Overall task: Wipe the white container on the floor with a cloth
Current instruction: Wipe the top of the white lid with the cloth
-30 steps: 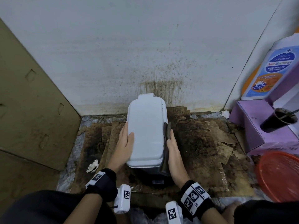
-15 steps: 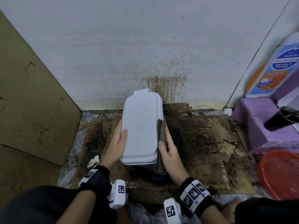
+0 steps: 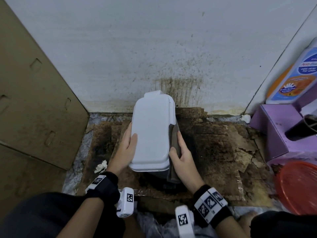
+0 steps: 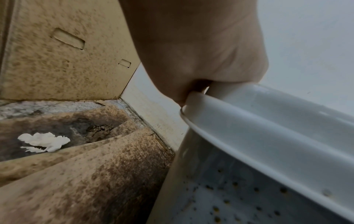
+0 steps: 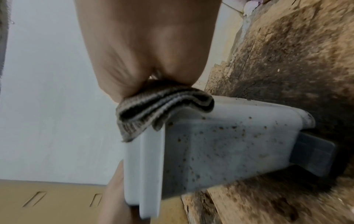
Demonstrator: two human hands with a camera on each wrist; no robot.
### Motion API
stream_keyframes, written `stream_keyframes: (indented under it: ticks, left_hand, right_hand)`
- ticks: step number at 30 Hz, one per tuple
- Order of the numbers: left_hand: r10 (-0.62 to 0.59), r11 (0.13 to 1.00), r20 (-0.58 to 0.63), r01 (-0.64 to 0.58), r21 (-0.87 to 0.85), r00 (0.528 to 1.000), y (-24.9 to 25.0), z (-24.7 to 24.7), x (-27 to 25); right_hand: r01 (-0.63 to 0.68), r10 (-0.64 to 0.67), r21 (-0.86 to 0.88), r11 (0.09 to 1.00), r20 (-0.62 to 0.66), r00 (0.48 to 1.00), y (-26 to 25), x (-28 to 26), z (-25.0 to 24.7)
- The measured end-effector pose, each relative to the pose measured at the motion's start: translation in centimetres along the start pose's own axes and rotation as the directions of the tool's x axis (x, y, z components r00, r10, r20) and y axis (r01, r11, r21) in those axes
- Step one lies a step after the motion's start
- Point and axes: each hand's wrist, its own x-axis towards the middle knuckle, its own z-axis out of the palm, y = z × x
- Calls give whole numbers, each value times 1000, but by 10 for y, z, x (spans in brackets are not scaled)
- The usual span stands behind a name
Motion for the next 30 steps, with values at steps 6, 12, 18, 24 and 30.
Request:
stream_keyframes:
  ticks: [6,12,18,24,30]
  left_hand:
    - [0,1000,-4,0,21,1000,-4,-2,2]
    - [-7,1000,15,7,-9,1000,-12,0,4]
    - [2,1000,8,-2,-15,1000,-7,0,2]
    - [-22,998,0,22,-54,1000,-4,-2,-2]
    - [-44,997,0,44,-66,999,-3,-7,-3]
  right_hand:
    - [-61,61,8,998,40,997,-15,31,-5]
    - [-46,47,61,997,-15,999,-8,-5,-4]
    - [-6,7,34,999,-33,999,6,-25,8]
    - [-25,25,21,999,-15,1000,-9,7,-3]
    - [-75,73,26,997,59,996,-26,48,-12]
